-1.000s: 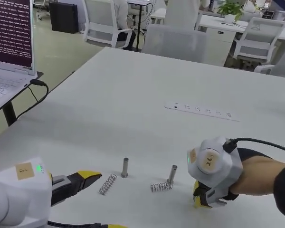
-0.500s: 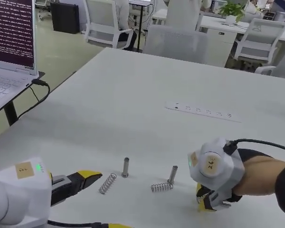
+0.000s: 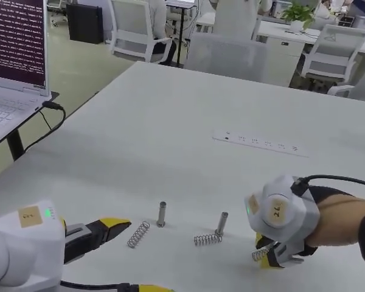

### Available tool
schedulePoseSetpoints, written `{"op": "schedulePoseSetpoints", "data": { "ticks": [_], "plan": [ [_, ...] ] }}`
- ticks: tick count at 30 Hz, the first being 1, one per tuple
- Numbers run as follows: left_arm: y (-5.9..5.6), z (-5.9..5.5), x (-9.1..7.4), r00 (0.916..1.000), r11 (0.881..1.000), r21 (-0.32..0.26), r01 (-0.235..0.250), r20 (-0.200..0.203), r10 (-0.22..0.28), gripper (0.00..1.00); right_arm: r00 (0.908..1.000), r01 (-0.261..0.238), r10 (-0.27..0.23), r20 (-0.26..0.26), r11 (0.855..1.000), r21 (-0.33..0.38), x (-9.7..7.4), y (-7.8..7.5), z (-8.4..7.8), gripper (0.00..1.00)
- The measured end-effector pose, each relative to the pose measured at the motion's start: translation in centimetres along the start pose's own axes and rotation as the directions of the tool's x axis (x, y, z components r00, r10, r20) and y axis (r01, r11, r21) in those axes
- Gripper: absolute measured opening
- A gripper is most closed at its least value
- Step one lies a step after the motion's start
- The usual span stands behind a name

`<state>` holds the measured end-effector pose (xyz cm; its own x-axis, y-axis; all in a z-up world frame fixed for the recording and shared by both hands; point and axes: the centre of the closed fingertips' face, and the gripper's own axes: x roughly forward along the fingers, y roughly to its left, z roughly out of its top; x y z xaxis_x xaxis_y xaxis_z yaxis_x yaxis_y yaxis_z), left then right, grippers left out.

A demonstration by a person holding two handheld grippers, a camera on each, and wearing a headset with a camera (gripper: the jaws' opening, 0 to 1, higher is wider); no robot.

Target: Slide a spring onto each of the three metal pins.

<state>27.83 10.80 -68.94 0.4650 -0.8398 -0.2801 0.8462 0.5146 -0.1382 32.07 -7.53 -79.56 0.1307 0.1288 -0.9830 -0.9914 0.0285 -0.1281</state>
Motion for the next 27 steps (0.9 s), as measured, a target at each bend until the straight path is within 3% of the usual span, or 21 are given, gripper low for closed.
{"op": "schedulePoseSetpoints", "data": {
  "ticks": [15, 21, 27],
  "plan": [
    [0.0, 0.1, 0.0, 1.0, 1.0, 0.001, -0.003, -0.001, 0.003, 0.73, 1.0, -0.003, 0.003, 0.004, 1.0, 0.01, 0.5, -0.1, -0.2, 0.09],
    [-0.1, 0.0, 0.0, 1.0, 1.0, 0.005, -0.002, -0.003, 0.002, 0.72, 0.9965, -0.018, 0.012, 0.083, 0.997, 0.071, 0.0, 0.6, 1.9, 0.09],
    [-0.2, 0.1, 0.0, 1.0, 1.0, 0.011, 0.002, -0.004, -0.002, 0.72, 0.982, -0.035, 0.006, 0.189, 0.988, 0.149, -0.9, 1.4, 4.2, 0.09]
  ]
}}
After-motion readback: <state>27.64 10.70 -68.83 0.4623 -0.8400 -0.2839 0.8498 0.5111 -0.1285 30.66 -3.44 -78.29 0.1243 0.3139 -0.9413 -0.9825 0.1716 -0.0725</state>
